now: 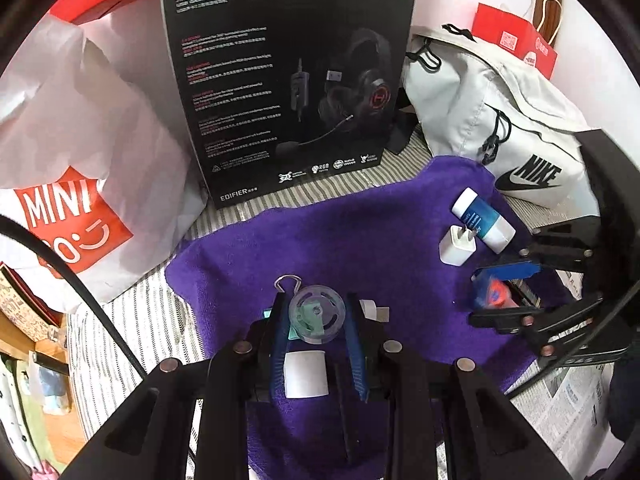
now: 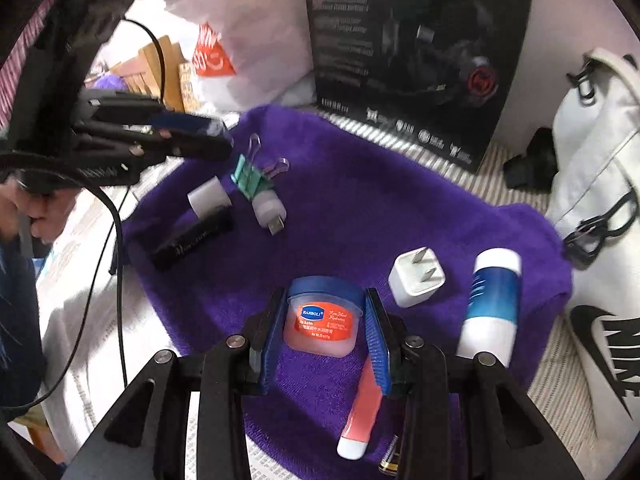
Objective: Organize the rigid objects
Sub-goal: 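Set the clear cap on the towel with the left tool while the right tool sets the Vaseline tin there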
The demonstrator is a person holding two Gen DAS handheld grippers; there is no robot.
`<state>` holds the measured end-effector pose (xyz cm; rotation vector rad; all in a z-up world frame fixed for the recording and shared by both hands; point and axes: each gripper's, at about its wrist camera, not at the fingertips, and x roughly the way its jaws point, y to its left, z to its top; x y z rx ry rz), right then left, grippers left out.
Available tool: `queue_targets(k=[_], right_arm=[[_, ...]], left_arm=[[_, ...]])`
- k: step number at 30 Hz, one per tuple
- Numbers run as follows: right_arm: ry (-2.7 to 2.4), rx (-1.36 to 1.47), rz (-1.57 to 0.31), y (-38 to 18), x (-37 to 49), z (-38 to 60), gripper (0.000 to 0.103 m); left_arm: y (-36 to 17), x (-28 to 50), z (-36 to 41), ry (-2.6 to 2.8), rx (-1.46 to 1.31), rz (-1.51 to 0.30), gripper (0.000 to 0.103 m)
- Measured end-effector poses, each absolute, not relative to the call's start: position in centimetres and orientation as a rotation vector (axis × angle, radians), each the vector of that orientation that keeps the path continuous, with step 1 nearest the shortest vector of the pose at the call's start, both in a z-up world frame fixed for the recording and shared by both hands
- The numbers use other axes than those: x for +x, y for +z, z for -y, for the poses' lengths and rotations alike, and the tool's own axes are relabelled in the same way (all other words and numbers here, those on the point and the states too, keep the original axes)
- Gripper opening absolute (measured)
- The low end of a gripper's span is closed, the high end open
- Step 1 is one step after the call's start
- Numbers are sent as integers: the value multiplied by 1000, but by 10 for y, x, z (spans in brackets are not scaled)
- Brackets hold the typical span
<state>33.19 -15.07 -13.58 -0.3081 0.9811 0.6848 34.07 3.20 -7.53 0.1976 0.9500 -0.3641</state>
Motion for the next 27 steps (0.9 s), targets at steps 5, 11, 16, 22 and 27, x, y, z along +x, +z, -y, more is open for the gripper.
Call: queue_targets(k=[5, 11, 16, 22, 27], right_arm=[[632, -354, -1002, -152, 337, 146, 38], [609, -349, -1001, -156, 343, 148, 38], [619, -356, -997, -156, 342, 148, 38], [653, -351, -1026, -152, 342, 147, 51], [645, -368, -981, -135, 336, 154, 52]], left_arm=[[-76, 340, -31, -369, 203, -954, 26], [-79, 341, -29, -373, 208, -964, 26], [-87, 342, -25, -376, 221, -987, 26], [-91, 343, -22, -387, 234, -998, 26], [-96, 345, -23, -392, 240, -1012, 26]])
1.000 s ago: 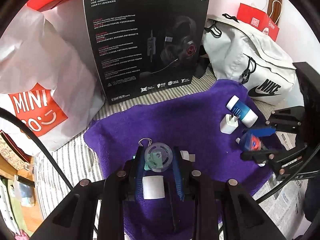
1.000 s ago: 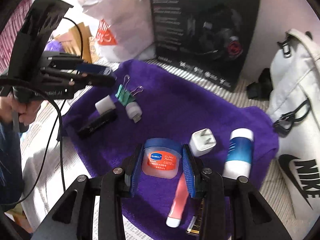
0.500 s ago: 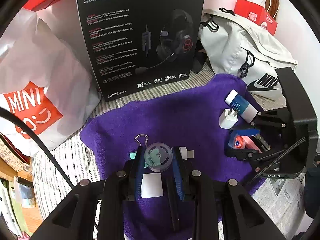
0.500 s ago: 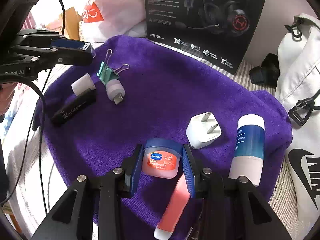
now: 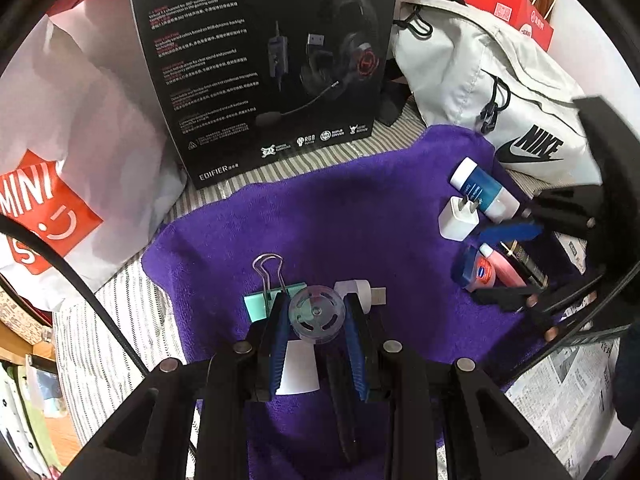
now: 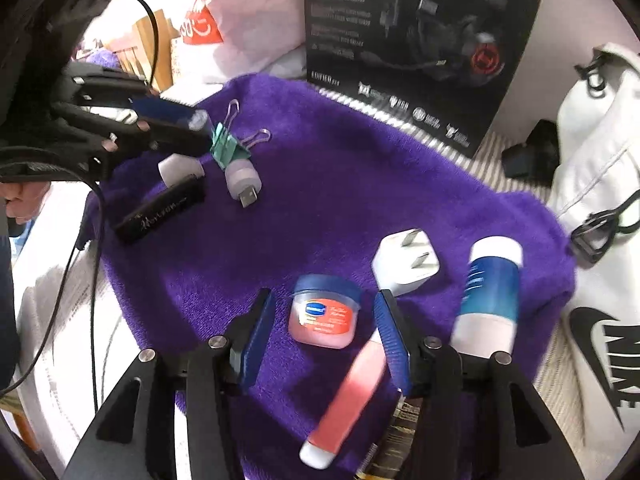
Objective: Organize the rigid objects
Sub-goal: 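Set the clear cap on the towel with the left tool while the right tool sets the Vaseline tin there, then open the left tool and lift it away from the clear cap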
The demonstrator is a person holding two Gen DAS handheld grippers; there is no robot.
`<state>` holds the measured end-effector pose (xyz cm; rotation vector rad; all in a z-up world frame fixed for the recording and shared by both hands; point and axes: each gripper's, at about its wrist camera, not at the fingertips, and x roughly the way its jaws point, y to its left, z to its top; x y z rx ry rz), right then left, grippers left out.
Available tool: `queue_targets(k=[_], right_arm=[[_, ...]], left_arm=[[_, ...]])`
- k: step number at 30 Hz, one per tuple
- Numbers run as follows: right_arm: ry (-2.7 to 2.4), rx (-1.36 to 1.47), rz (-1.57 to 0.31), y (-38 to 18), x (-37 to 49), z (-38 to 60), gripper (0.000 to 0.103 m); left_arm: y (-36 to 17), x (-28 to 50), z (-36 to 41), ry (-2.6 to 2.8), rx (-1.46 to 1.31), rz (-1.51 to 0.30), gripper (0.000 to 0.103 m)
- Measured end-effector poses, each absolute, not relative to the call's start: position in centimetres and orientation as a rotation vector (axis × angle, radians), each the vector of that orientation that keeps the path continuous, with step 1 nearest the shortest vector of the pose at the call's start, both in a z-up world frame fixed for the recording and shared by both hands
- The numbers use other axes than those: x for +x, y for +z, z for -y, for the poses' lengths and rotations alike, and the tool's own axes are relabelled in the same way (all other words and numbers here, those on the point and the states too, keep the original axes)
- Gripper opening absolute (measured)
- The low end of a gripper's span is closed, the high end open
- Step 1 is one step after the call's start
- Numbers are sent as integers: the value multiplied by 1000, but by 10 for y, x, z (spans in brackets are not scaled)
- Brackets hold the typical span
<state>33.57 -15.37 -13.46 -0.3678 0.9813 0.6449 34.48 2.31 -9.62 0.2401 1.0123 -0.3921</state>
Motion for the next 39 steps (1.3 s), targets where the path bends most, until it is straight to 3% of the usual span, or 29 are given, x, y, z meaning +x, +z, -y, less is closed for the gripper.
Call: queue_targets(k=[18, 39], right_arm=[[433, -230, -906, -79, 348, 234, 59], [457, -237, -920, -82, 348, 236, 60]], left_arm=[[-120, 338, 13, -463, 331, -1054, 26], [-135, 340, 23, -474, 352, -1087, 26]])
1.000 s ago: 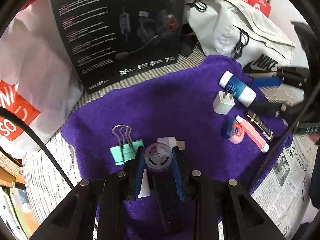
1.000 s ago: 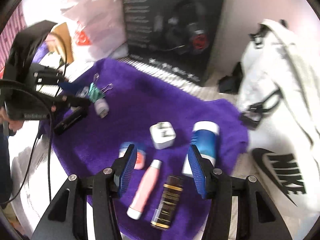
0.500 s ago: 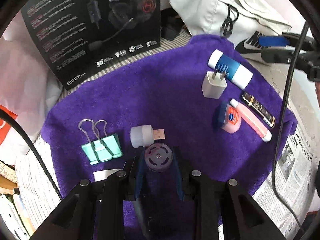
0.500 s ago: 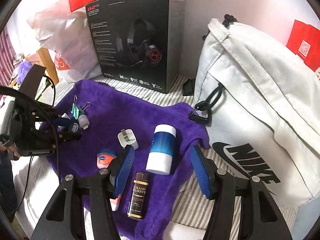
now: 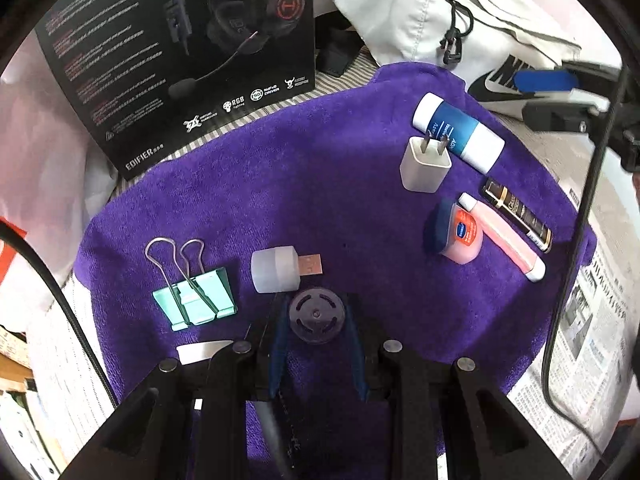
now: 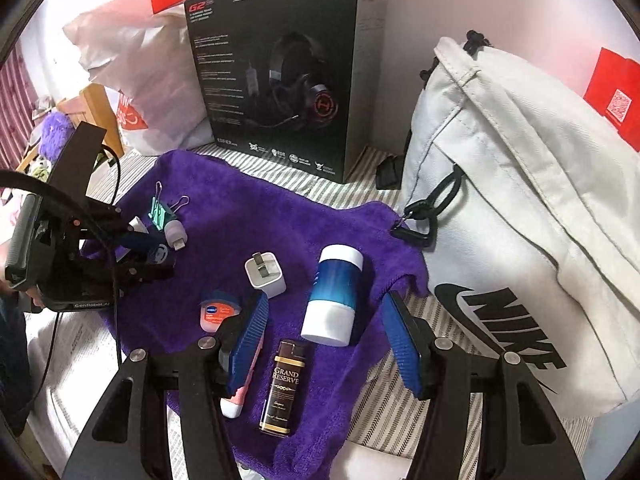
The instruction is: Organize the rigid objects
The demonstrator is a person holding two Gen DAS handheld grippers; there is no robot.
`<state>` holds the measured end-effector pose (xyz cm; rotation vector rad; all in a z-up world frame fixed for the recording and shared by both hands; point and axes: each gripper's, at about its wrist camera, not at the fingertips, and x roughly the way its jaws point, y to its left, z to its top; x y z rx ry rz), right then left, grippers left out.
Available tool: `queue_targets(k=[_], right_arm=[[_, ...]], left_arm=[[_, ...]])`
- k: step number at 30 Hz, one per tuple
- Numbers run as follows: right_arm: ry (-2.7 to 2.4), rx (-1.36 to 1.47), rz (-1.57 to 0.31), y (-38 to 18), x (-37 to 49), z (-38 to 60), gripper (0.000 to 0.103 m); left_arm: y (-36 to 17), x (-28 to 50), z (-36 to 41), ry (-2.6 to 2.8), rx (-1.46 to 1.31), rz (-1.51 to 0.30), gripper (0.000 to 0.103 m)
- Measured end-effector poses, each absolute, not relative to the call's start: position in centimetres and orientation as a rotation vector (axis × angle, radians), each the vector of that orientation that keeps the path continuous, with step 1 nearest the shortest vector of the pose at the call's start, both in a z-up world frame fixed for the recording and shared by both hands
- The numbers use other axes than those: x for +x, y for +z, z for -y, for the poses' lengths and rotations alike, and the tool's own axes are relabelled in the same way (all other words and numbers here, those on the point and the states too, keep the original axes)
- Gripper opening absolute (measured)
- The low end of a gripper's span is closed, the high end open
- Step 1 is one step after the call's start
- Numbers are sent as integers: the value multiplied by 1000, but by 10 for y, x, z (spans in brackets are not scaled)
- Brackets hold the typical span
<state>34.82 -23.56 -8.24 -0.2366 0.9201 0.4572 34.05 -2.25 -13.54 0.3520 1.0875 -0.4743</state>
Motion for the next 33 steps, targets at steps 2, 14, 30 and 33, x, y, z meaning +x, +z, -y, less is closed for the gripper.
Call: queue_targets(k=[2, 14, 30, 33], right_arm=[[457, -238, -937, -87, 350, 235, 60], [466, -269, -901, -71, 334, 228, 60], [355, -171, -903, -72, 229, 234, 93], [304, -133, -922, -77, 207, 235, 94]], left_arm=[[-136, 339, 22, -480, 360, -1088, 30], [-133, 330, 22, -394, 361, -1115, 51], [-59, 213, 33, -274, 330, -920, 90], [-52, 189, 30, -229, 277, -903, 98]])
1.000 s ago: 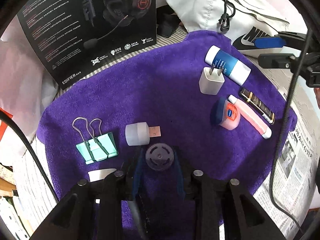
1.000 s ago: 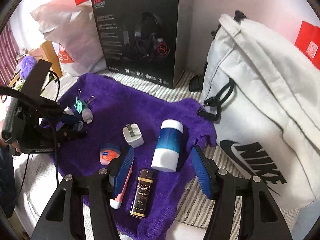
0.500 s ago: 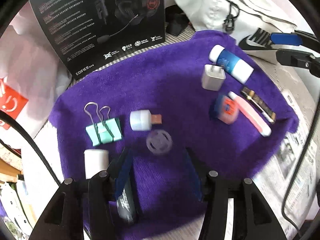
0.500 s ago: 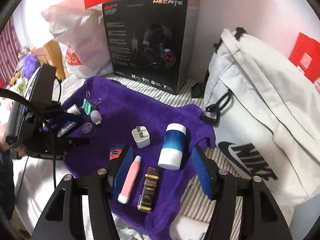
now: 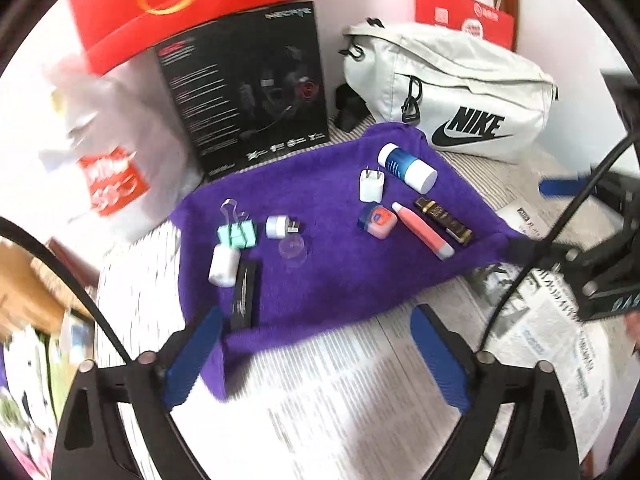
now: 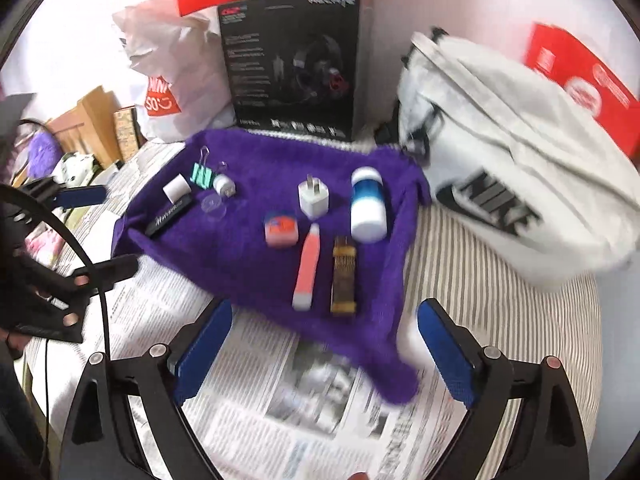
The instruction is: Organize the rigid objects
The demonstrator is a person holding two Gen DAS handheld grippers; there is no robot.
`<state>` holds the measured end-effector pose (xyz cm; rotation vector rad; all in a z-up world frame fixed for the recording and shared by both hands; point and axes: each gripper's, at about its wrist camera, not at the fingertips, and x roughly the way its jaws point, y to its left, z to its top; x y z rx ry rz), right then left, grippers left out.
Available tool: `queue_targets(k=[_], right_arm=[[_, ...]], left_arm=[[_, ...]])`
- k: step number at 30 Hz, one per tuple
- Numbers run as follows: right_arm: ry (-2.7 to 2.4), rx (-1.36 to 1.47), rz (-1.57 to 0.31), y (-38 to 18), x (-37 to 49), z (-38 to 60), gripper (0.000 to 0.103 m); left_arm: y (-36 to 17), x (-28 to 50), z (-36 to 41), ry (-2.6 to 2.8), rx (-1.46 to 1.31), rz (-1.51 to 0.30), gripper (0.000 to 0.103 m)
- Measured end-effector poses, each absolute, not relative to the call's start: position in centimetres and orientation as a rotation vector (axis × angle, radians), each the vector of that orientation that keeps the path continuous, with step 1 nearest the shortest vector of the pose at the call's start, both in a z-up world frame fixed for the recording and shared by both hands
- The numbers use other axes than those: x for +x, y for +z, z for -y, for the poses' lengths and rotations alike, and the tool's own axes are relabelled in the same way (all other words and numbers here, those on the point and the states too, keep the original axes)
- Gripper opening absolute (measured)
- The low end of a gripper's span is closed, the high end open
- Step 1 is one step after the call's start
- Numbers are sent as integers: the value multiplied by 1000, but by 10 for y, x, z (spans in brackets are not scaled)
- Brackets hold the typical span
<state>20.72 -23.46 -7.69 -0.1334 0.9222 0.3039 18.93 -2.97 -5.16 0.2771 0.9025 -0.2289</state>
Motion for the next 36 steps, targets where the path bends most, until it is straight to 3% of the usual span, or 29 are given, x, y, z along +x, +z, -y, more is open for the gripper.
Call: queue_targets(k=[14, 36], right_arm=[[159, -48, -867, -55, 112, 242, 103], [150, -37, -855, -58, 98, 239, 103]], left_arm=[[-30, 85, 42, -35, 170, -827, 102], [-22, 70, 39, -61, 75, -794, 102]])
